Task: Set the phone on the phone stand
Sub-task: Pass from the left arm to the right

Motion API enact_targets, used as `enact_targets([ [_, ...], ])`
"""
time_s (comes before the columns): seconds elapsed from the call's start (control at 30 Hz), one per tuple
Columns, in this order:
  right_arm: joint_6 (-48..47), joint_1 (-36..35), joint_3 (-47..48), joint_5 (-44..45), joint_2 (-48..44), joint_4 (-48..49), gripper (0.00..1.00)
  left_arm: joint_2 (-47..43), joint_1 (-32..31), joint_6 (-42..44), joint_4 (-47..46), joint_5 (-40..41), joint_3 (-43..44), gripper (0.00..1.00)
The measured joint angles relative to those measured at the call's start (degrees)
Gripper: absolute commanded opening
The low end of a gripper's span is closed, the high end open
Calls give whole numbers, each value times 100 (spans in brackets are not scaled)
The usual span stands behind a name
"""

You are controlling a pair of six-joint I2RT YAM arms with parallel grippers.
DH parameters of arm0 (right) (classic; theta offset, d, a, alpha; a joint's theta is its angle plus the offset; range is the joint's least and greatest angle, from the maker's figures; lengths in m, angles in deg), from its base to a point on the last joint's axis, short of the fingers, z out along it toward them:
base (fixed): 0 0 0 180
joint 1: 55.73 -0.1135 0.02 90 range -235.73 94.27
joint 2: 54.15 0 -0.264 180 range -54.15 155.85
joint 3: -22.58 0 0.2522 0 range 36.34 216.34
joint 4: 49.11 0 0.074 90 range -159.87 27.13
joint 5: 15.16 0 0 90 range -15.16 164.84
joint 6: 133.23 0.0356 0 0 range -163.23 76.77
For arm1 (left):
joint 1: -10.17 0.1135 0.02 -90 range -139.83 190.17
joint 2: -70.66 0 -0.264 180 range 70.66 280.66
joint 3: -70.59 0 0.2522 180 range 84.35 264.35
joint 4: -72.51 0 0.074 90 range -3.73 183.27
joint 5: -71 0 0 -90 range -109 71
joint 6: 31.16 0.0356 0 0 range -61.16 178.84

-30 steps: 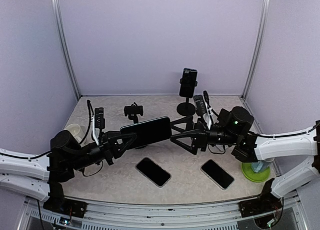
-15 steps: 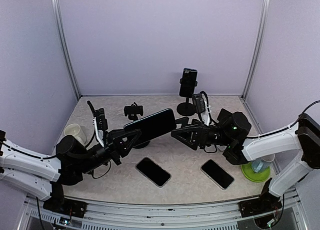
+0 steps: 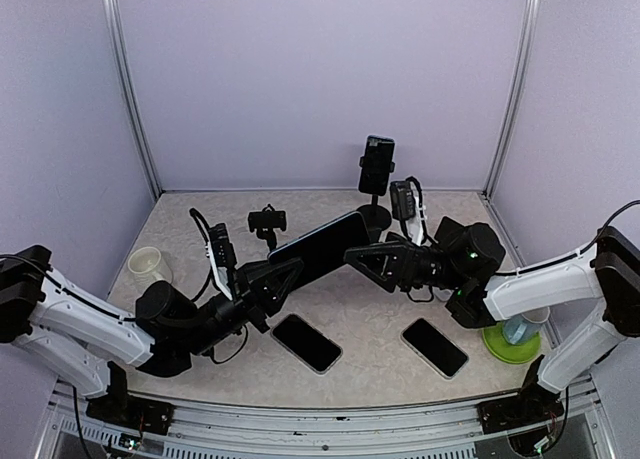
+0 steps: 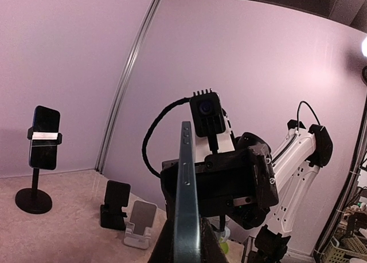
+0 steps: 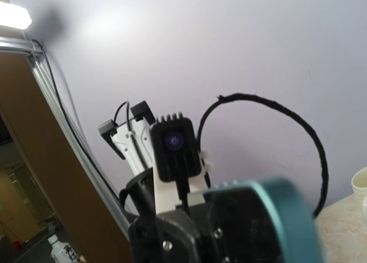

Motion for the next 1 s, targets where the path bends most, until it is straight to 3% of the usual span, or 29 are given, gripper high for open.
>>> enact_targets([
  [0.5, 26, 28, 17, 310, 22, 282, 65, 909, -249, 35, -1021, 494, 339, 0],
  [1.0, -223, -42, 26, -221, -157, 20, 61, 933, -249, 20, -564, -13, 776, 0],
])
